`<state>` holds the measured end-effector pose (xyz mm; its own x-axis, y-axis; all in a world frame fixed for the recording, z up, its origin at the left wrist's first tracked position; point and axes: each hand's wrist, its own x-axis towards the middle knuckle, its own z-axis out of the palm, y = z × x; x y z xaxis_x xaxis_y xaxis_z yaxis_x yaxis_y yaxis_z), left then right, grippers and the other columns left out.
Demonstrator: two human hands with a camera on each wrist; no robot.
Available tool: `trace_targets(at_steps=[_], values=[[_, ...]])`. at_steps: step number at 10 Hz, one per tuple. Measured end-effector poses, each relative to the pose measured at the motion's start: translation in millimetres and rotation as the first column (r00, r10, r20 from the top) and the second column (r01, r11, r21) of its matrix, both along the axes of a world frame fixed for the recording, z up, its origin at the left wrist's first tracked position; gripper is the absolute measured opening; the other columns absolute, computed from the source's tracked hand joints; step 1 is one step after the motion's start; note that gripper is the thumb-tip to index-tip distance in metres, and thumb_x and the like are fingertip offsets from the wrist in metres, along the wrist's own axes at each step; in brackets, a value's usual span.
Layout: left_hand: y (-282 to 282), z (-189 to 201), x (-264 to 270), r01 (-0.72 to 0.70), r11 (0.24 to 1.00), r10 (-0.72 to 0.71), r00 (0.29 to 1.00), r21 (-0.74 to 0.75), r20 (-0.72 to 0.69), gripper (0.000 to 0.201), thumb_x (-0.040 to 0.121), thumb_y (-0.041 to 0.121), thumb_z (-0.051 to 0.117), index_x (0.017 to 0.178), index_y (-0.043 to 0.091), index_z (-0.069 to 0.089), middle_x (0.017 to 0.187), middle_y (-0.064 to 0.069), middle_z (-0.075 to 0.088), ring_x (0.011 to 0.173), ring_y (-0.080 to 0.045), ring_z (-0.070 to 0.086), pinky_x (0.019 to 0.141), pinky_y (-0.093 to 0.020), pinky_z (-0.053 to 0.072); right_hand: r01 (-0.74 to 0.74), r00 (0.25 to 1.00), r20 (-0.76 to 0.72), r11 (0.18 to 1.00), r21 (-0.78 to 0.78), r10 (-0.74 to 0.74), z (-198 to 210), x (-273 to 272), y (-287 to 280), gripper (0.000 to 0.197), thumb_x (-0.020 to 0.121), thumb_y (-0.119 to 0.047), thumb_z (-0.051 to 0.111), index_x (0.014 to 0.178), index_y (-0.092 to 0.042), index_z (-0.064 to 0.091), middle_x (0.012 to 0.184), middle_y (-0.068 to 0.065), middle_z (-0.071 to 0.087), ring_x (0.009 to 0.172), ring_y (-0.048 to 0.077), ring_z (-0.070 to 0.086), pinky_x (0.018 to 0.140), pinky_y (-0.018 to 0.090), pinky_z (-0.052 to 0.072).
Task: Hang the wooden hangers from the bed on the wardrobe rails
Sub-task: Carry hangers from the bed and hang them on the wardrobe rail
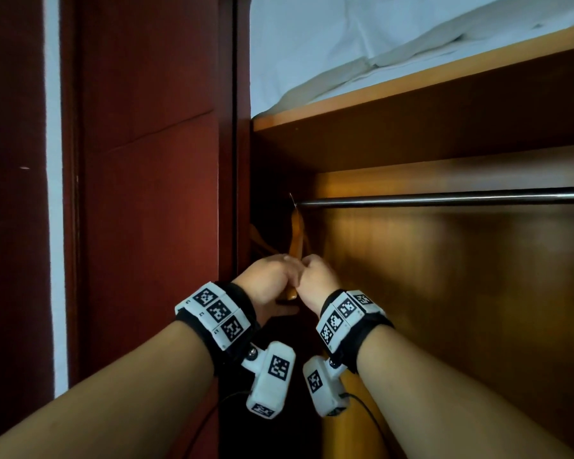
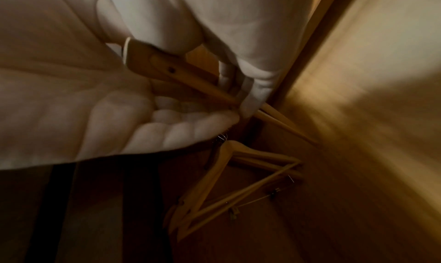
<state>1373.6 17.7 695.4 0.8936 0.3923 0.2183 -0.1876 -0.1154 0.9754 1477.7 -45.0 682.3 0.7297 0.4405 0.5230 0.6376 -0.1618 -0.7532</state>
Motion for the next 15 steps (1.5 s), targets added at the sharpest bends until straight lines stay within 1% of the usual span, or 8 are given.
trace_targets(at_steps=[3, 4, 7, 9, 10, 12, 14, 15], values=[[8.6, -5.8, 13.2, -0.068, 0.998, 0.068, 0.997, 0.006, -0.034, 0.039, 0.091, -0.008, 0.041, 0.125, 0.002, 0.055, 0.104, -0.019, 0.060, 0.093, -0.030, 0.062, 0.085, -0.050, 0.059, -0.123, 0.986, -0.114, 0.992, -0.007, 0.121, -13.6, 12.2, 19.4, 0.044, 0.093, -0.056, 0.052, 0.103, -0.014, 0.057, 0.098, 0.013, 0.067, 0.096, 0.031, 0.064, 0.091, 0.047, 0.050], [9.6, -8.9, 19.7, -0.132, 0.983, 0.143, 0.987, 0.126, -0.080, 0.017, 0.096, 0.002, 0.047, 0.103, 0.007, 0.062, 0.111, -0.024, 0.066, 0.100, -0.037, 0.069, 0.089, -0.051, 0.059, -0.110, 0.991, -0.079, 0.991, -0.077, 0.104, -17.9, 16.5, 19.8, 0.047, 0.095, -0.056, 0.049, 0.106, -0.011, 0.056, 0.095, 0.010, 0.066, 0.093, 0.030, 0.063, 0.087, 0.043, 0.051], [20.9, -20.3, 37.6, -0.186, 0.845, 0.313, 0.932, 0.501, -0.182, 0.046, 0.098, 0.009, 0.049, 0.143, 0.005, 0.044, 0.133, -0.022, 0.060, 0.117, -0.039, 0.063, 0.096, -0.049, 0.055, -0.176, 0.968, -0.199, 0.980, -0.097, 0.154, -20.8, 36.0, 25.7, 0.042, 0.085, -0.050, 0.061, 0.099, -0.011, 0.065, 0.096, 0.015, 0.072, 0.095, 0.033, 0.067, 0.094, 0.051, 0.050], [20.5, -22.7, 45.4, -0.247, 0.714, 0.450, 0.879, 0.655, -0.159, 0.067, 0.100, 0.012, 0.049, 0.158, 0.012, 0.016, 0.148, -0.020, 0.046, 0.132, -0.034, 0.050, 0.105, -0.038, 0.042, -0.302, 0.926, -0.267, 0.948, -0.099, 0.267, -16.0, 38.9, 19.2, 0.015, 0.095, -0.010, 0.057, 0.096, -0.004, 0.071, 0.108, 0.028, 0.068, 0.098, 0.036, 0.065, 0.099, 0.047, 0.047], [16.2, -23.8, 49.1, -0.276, 0.709, 0.477, 0.866, 0.649, -0.152, 0.071, 0.099, 0.014, 0.050, 0.159, 0.014, 0.013, 0.154, -0.022, 0.038, 0.138, -0.037, 0.043, 0.110, -0.041, 0.038, -0.309, 0.923, -0.279, 0.943, -0.126, 0.265, -18.4, 41.8, 15.8, 0.014, 0.096, -0.006, 0.054, 0.094, -0.011, 0.067, 0.115, 0.030, 0.065, 0.108, 0.043, 0.063, 0.097, 0.049, 0.048], [4.5, -34.8, 47.3, -0.299, 0.512, 0.626, 0.772, 0.805, -0.112, 0.090, 0.089, 0.024, 0.058, 0.160, 0.014, 0.003, 0.161, -0.015, -0.030, 0.149, -0.035, -0.027, 0.122, -0.051, 0.004, -0.255, 0.909, -0.356, 0.965, -0.065, 0.216, -23.8, 52.3, 1.0, 0.011, 0.097, -0.019, 0.055, 0.097, -0.020, 0.066, 0.114, 0.016, 0.067, 0.106, 0.037, 0.064, 0.089, 0.047, 0.055], [5.4, -49.8, 44.4, -0.266, 0.400, 0.484, 0.874, 0.877, 0.044, 0.072, 0.091, 0.026, 0.055, 0.156, 0.015, 0.026, 0.167, -0.006, -0.014, 0.153, -0.025, -0.018, 0.124, -0.041, 0.005, -0.197, 0.899, -0.403, 0.980, -0.021, 0.172, -21.2, 66.5, -16.6, 0.013, 0.099, -0.024, 0.055, 0.108, -0.017, 0.062, 0.117, 0.013, 0.066, 0.102, 0.030, 0.063, 0.083, 0.042, 0.056], [3.7, -54.7, 45.6, -0.223, 0.453, 0.371, 0.927, 0.863, 0.045, 0.066, 0.093, 0.025, 0.054, 0.154, 0.014, 0.034, 0.165, -0.005, 0.020, 0.152, -0.021, 0.016, 0.123, -0.031, 0.017, -0.174, 0.883, -0.441, 0.985, 0.012, 0.161, -18.9, 70.2, -26.0, 0.016, 0.099, -0.023, 0.056, 0.112, -0.014, 0.060, 0.118, 0.015, 0.065, 0.105, 0.032, 0.063, 0.085, 0.043, 0.055]])
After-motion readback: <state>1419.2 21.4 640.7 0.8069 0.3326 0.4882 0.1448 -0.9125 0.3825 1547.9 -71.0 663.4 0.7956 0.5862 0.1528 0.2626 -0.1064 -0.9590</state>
